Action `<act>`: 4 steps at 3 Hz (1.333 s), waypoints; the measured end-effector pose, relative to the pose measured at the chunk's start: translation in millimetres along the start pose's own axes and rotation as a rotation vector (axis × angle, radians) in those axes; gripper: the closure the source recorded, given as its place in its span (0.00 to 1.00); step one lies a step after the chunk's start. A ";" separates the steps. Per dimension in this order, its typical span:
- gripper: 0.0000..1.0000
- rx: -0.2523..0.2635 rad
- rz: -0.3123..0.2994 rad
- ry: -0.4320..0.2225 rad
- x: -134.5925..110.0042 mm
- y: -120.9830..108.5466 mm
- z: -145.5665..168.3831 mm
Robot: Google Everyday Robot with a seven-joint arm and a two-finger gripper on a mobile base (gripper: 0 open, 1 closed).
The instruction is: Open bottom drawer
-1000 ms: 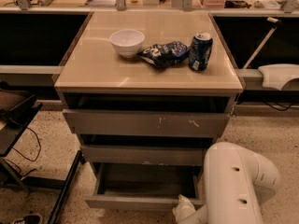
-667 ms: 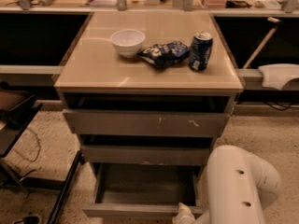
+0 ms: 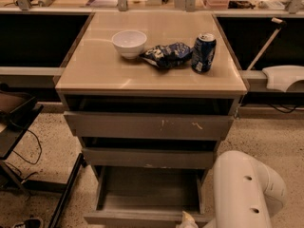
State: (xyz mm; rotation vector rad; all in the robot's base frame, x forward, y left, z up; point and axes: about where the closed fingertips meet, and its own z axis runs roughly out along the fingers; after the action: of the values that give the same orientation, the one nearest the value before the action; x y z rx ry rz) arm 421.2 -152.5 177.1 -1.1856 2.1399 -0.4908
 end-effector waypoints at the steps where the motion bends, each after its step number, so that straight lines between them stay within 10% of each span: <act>1: 1.00 -0.004 0.011 0.026 8.8 16.7 -18.6; 2: 1.00 -0.004 0.011 0.026 8.8 16.1 -20.6; 4: 0.58 -0.004 0.011 0.026 8.7 16.1 -20.6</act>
Offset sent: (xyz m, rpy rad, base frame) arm -0.2799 0.0121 0.0373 -0.1795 -0.0898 -0.3460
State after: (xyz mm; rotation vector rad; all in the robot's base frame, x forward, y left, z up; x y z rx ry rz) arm 393.9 -151.2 179.6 -1.1752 2.1696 -0.5001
